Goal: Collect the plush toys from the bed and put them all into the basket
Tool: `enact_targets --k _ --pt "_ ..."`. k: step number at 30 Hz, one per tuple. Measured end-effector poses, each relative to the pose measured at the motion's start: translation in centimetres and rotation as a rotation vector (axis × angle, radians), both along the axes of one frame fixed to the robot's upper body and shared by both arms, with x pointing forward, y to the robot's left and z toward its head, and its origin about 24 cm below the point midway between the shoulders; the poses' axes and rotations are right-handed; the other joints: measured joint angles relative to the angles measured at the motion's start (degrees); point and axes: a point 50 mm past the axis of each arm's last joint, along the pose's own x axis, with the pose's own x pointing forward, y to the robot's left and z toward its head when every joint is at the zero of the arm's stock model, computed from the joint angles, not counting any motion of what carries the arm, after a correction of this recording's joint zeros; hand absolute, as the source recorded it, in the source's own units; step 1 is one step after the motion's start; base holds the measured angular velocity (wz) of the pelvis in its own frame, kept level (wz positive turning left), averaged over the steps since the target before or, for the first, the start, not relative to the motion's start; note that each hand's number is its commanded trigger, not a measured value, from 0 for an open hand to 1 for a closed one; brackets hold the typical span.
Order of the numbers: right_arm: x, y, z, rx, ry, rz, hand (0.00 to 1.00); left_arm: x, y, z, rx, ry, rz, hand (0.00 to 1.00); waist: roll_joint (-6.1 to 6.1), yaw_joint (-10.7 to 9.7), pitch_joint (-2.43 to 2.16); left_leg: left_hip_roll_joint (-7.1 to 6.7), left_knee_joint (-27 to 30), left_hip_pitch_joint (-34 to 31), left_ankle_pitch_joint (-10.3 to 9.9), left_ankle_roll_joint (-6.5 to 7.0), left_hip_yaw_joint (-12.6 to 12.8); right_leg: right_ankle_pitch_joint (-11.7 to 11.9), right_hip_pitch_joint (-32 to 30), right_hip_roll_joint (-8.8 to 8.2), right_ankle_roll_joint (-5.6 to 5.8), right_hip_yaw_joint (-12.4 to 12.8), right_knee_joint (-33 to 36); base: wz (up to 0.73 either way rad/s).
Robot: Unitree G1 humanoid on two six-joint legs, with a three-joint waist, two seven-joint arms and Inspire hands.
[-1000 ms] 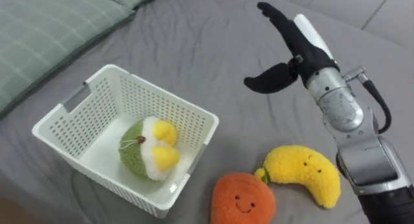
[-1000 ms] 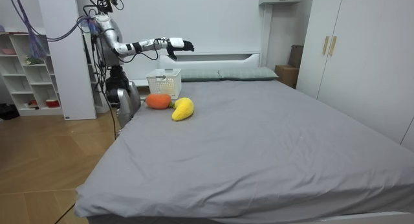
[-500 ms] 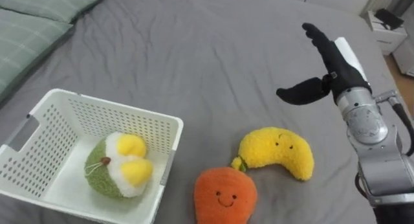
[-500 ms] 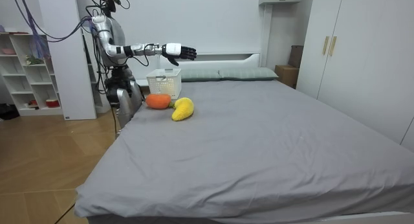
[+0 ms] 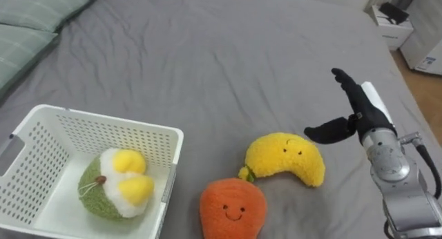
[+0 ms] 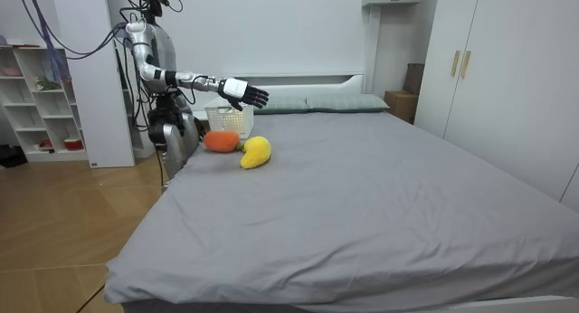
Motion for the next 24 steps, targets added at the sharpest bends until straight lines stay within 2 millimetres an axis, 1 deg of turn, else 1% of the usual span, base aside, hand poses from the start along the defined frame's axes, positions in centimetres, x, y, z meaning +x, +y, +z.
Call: enact_targets --k 5,7,9,10,13,16,17,18,21,23,24 --pt "-0.6 -0.3 -1.3 -0.016 0.055 -0.015 0.00 -0.4 0.2 0.0 0.003 0.010 0.002 0.00 -0.10 1.6 -0.04 0.00 -0.1 -0.4 0.0 -0.02 -0.1 0.0 -0.3 0.01 0.00 -0.2 0.0 0.01" --pt "-0.6 -0.3 -1.4 -0.015 0.055 -0.015 0.00 -0.6 0.3 0.0 0.003 0.014 0.002 0.00 -0.44 1.9 -0.28 0.00 0.2 -1.3 0.0 -0.03 -0.3 0.0 -1.1 0.01 -0.01 -0.3 0.0 0.06" --pt "-0.8 -0.4 -1.9 -0.014 0.066 -0.027 0.00 -0.7 0.4 0.0 0.002 0.017 0.001 0.00 -0.84 2.0 -0.48 -0.05 0.5 -2.0 0.0 -0.03 -0.9 0.0 -1.2 -0.05 -0.01 -1.0 -0.1 0.15" --pt "-0.8 -0.5 -2.3 -0.018 0.079 -0.033 0.00 -0.7 0.3 0.0 0.002 0.018 -0.006 0.00 -1.07 2.8 -0.58 -0.03 0.5 -2.4 0.0 -0.03 -1.0 0.0 -1.7 -0.06 -0.02 -1.3 0.0 0.08" --pt "0.0 0.0 -3.0 -0.008 0.113 -0.024 0.00 -1.1 0.3 0.0 0.004 0.035 -0.034 0.00 -1.67 3.3 -0.59 -0.02 1.6 -5.0 0.0 -0.07 -1.5 0.1 -3.6 -0.08 -0.25 -1.7 0.1 0.07" --pt "0.8 0.2 -3.7 -0.020 0.135 -0.040 0.00 -0.8 0.3 0.0 0.000 0.025 -0.024 0.00 -1.79 4.5 -0.41 -0.01 2.3 -7.4 0.1 -0.13 -1.9 0.3 -5.4 -0.10 -0.49 -2.3 0.0 0.12" --pt "1.0 0.1 -4.1 -0.029 0.150 -0.051 0.00 -0.6 0.3 0.0 -0.004 0.018 -0.017 0.00 -1.68 4.6 -0.13 -0.07 2.7 -8.2 0.1 -0.14 -2.6 0.4 -5.6 -0.22 -0.51 -3.5 0.0 0.28" --pt "1.0 0.1 -4.3 -0.036 0.160 -0.054 0.00 -0.6 0.3 0.0 -0.003 0.017 -0.019 0.00 -1.69 4.6 -0.11 -0.09 2.7 -8.5 0.1 -0.19 -2.8 0.4 -5.8 -0.23 -0.51 -3.8 0.0 0.26" --pt "1.1 -0.1 -5.3 -0.049 0.193 -0.072 0.00 -0.6 0.4 0.0 0.005 0.019 -0.035 0.00 -1.74 5.9 0.09 -0.08 3.0 -10.2 0.2 -0.31 -3.4 0.4 -7.2 -0.18 -0.52 -4.4 -0.1 0.13" --pt "1.1 -0.3 -5.6 -0.063 0.205 -0.082 0.00 -0.5 0.2 0.0 0.003 0.021 -0.058 0.00 -1.64 6.1 0.48 -0.14 3.6 -12.2 0.3 -0.35 -4.1 0.4 -8.8 -0.24 -0.52 -4.9 0.0 0.16" --pt "1.2 -0.2 -5.7 -0.069 0.207 -0.076 0.00 -0.5 0.2 0.0 0.003 0.021 -0.059 0.00 -1.70 6.2 0.54 -0.14 3.6 -12.6 0.3 -0.40 -4.1 0.4 -9.2 -0.24 -0.52 -4.8 0.0 0.06"
